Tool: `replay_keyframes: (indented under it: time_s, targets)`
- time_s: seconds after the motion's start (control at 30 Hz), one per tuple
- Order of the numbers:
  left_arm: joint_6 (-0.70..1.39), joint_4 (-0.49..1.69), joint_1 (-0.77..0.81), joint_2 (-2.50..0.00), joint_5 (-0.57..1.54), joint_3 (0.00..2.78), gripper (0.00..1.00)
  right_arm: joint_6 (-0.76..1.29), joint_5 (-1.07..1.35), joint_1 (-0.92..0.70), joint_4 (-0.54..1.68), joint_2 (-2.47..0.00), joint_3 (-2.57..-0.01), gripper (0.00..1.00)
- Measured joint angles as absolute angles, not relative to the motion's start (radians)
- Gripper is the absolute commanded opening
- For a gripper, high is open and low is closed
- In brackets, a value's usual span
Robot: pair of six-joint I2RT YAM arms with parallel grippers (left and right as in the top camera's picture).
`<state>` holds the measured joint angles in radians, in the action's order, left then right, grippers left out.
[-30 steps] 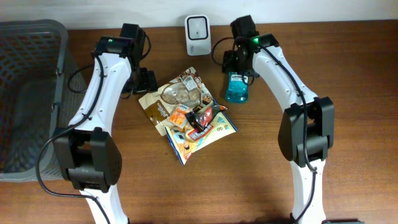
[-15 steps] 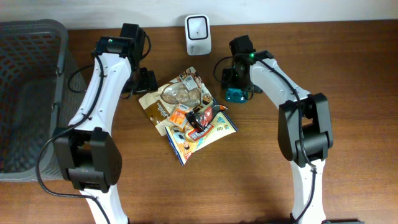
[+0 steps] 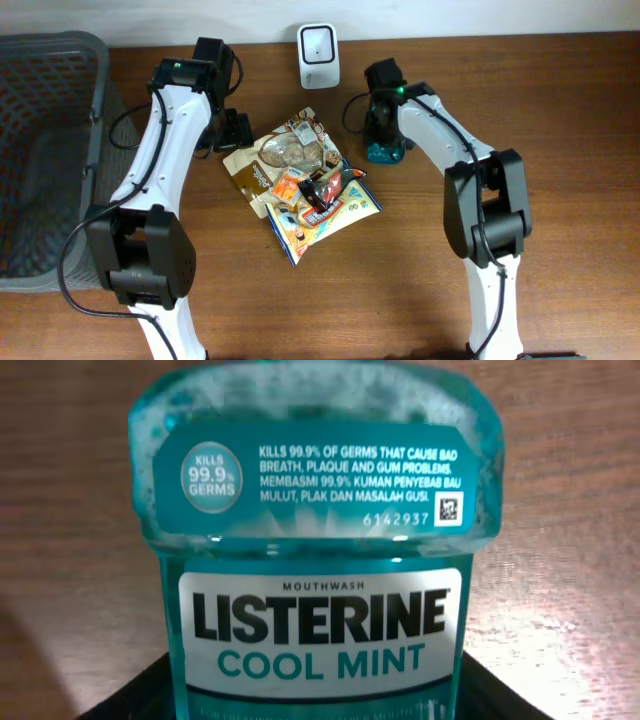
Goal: Scan the item barcode
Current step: 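Lift the bottle with the right gripper and hold it at the scanner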
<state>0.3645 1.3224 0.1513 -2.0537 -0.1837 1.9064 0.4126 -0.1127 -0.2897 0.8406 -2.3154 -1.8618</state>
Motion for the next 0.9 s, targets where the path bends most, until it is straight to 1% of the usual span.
replay_keyframes:
  time_s: [0.13, 0.2, 0.27, 0.37, 0.53, 0.67, 0.9]
  targets:
    - [0.364, 1.322, 0.151, -2.054, -0.184, 1.906, 0.99, 0.370, -0.074, -0.292, 0.822, -2.326, -2.061, 0.54]
    - [0.364, 1.323, 0.151, -2.054, -0.184, 1.906, 0.99, 0.355, -0.031, -0.292, 0.727, -2.326, -2.112, 0.55]
    - [0.364, 1.321, 0.151, -2.054, -0.184, 1.906, 0.99, 0.339, 0.017, -0.302, 0.609, -2.326, -2.117, 0.55]
    - [0.364, 1.323, 0.151, -2.054, -0.183, 1.906, 0.99, 0.320, 0.024, -0.336, 0.467, -2.334, -2.117, 0.55]
    - [0.364, 1.323, 0.151, -2.054, -0.184, 1.906, 0.99, 0.305, 0.005, -0.427, 0.308, -2.393, -2.117, 0.55]
    - [0.364, 1.323, 0.151, -2.054, -0.184, 1.906, 0.99, 0.302, -0.041, -0.436, 0.276, -2.449, -2.117, 0.54]
    - [0.364, 1.323, 0.151, -2.054, -0.184, 1.906, 0.99, 0.258, -0.115, -0.430, 0.252, -2.457, -2.117, 0.54]
